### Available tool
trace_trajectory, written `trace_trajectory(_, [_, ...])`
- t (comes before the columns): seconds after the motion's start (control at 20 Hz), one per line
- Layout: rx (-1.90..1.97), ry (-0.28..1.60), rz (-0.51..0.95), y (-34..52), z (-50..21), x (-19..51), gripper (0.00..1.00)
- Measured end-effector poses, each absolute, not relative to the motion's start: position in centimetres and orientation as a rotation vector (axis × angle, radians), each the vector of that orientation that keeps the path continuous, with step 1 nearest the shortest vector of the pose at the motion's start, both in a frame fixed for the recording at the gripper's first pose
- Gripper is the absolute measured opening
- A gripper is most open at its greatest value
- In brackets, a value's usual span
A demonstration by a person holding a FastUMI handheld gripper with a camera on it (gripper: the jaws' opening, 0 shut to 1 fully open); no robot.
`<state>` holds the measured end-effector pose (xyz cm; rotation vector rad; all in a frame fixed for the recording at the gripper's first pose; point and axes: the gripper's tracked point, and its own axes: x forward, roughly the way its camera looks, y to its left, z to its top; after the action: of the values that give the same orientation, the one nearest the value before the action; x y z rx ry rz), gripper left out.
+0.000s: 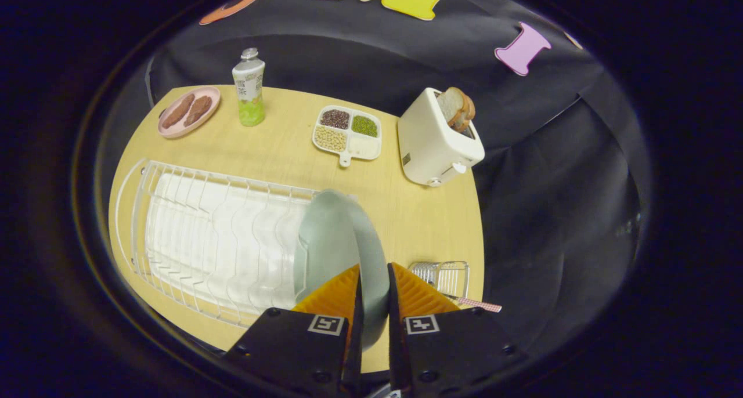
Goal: Take the plate from the dish rack, then take the spoon from the basket and place it into the plate.
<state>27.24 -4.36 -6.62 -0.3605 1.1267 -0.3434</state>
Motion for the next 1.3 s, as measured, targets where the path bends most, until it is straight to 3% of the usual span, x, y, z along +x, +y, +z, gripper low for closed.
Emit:
trace_trajectory(0.9, [-0.412, 0.837, -0.576, -3.0, -1.4, 25.1, 0.23])
trace_trajectory(1.3, [-0.156, 0.697, -0.344, 0.8, 5.3, 19.0, 0.22])
